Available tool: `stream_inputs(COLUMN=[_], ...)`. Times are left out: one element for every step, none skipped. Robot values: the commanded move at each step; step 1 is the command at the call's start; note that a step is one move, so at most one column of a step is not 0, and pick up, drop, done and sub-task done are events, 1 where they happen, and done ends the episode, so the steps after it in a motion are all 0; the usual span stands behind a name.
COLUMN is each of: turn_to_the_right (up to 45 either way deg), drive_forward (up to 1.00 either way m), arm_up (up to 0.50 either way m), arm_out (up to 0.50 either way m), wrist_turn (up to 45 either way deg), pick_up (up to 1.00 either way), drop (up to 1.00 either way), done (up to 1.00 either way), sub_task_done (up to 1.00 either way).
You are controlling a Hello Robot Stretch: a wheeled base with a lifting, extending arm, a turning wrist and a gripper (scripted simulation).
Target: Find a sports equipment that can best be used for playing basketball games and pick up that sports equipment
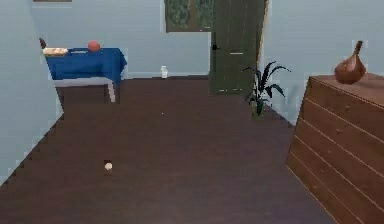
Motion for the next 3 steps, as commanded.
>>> stream_inputs(turn_to_the_right=[0.0,0.0,0.0], drive_forward=[1.0,1.0,1.0], arm_up=[0.0,0.0,0.0], arm_out=[0.0,0.0,0.0], wrist_turn=[0.0,0.0,0.0], pick_up=[0.0,0.0,0.0], drop=[0.0,0.0,0.0], done=[0.0,0.0,0.0], sub_task_done=[0.0,0.0,0.0])
